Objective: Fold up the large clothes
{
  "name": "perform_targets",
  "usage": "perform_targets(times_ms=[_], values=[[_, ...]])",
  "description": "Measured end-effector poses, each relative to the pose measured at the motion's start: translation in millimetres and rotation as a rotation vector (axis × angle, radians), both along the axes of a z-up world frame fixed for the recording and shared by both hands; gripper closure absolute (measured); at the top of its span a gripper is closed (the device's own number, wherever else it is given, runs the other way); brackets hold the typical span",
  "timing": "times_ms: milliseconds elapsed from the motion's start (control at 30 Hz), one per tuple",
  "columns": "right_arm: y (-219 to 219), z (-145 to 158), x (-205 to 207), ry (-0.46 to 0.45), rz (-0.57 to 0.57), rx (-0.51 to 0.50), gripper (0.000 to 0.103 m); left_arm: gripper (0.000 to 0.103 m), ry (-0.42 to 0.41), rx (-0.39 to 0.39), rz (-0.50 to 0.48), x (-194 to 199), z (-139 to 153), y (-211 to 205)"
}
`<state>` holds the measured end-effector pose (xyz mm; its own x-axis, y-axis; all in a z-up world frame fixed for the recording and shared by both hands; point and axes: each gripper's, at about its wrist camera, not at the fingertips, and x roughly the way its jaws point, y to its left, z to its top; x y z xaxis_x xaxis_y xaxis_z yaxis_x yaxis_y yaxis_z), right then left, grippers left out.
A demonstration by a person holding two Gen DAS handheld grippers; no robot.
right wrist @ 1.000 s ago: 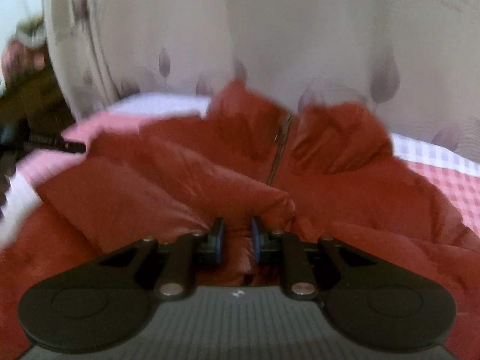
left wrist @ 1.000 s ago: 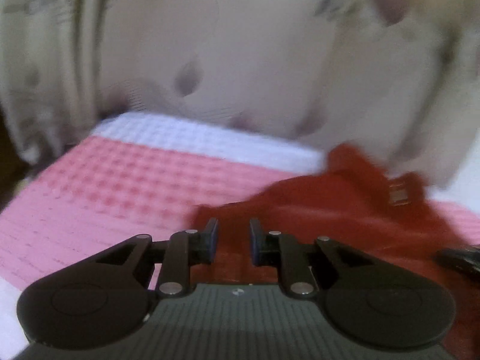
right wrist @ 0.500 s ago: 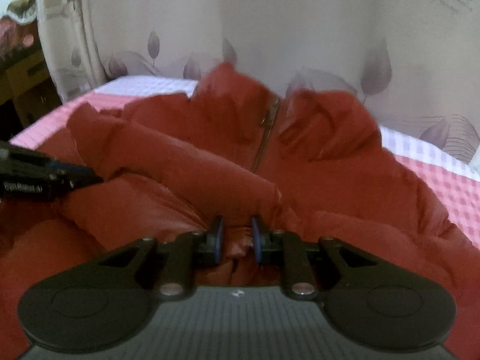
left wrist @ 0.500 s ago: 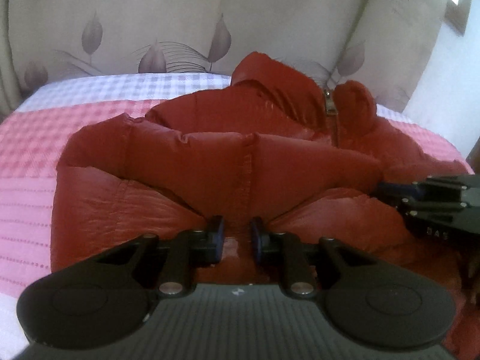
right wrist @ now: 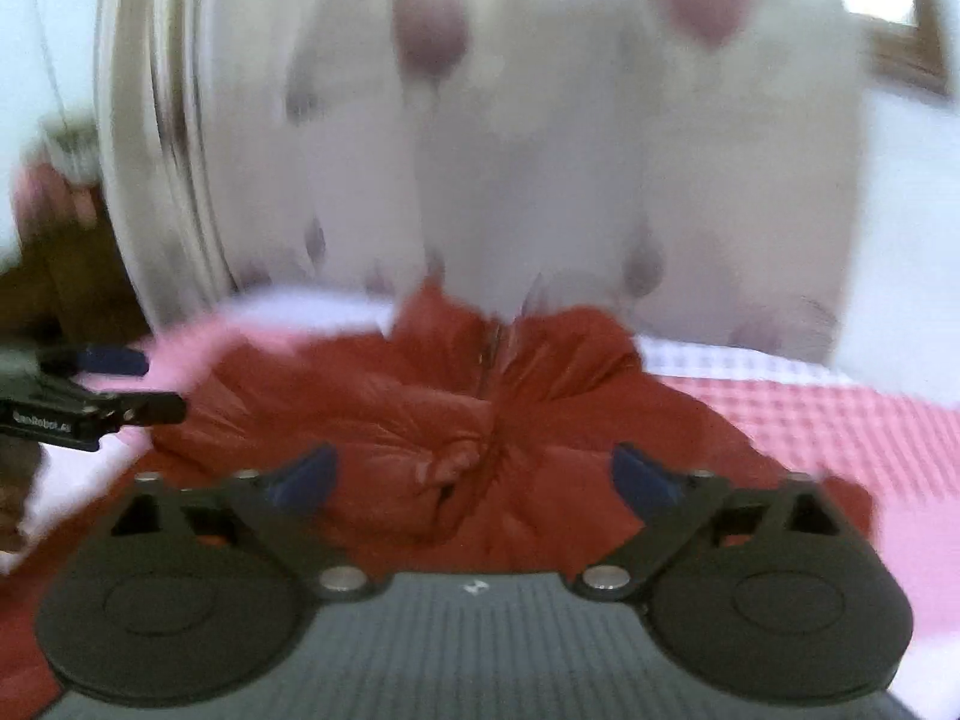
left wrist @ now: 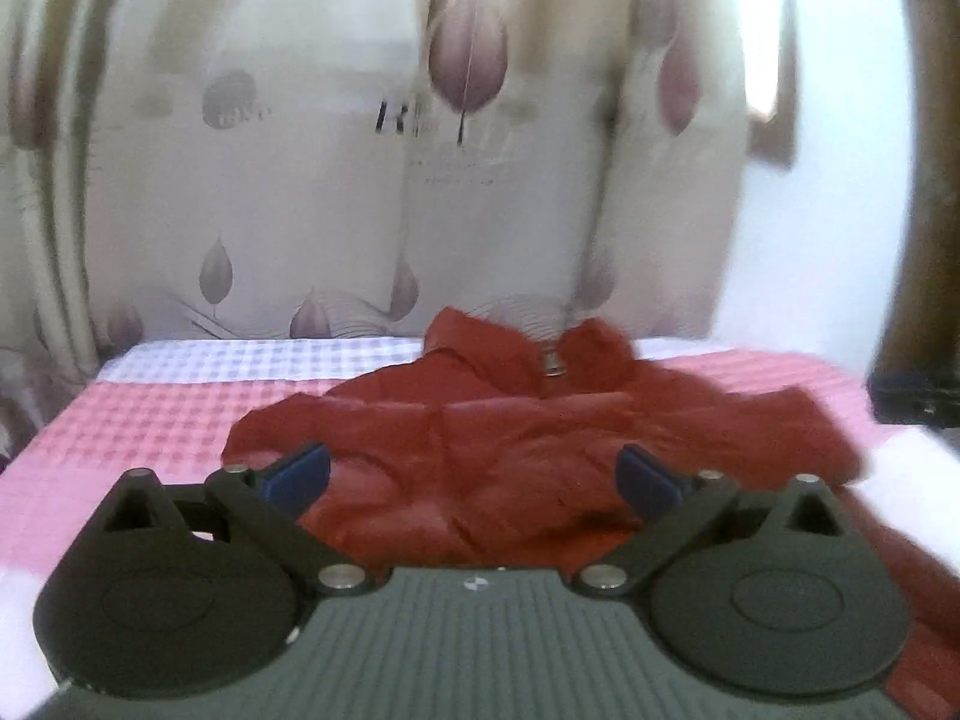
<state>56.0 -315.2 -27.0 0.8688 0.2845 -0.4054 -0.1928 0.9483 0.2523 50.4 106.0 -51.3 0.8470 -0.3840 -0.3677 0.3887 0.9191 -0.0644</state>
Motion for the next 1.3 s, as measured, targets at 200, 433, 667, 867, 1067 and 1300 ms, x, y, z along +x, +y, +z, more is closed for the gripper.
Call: perform_targets(times_ms=[200, 433, 667, 867, 1067, 1300], values=[[-68, -32, -149, 0.131, -0.150, 0.200, 0.003, 0.000, 0.157, -0.165, 0.019, -71, -29, 67], [-46, -66, -222, 0.180, -0.162, 0.312, 0.003, 0.005, 0.367, -0.360, 0.030, -109, -69, 121], [-33, -95, -201, 0.246, -0.102, 0.415, 0.009, 0.014, 0.429, -0.324, -0.025, -121, -101, 102], [-21, -115, -189, 0.277, -0.037, 0.470, 0.055, 0.057, 0.461, -0.260, -0.035, -115, -110, 82], [-33, -108, -192, 0.246, -0.030, 0.486, 0.074, 0.050, 0.404, -0.212, -0.006, -124, -105, 86], [-39, -122, -187, 0.270, -0.031, 0.566, 0.047, 0.003, 0.450, -0.226, 0.005, -122, -113, 82]])
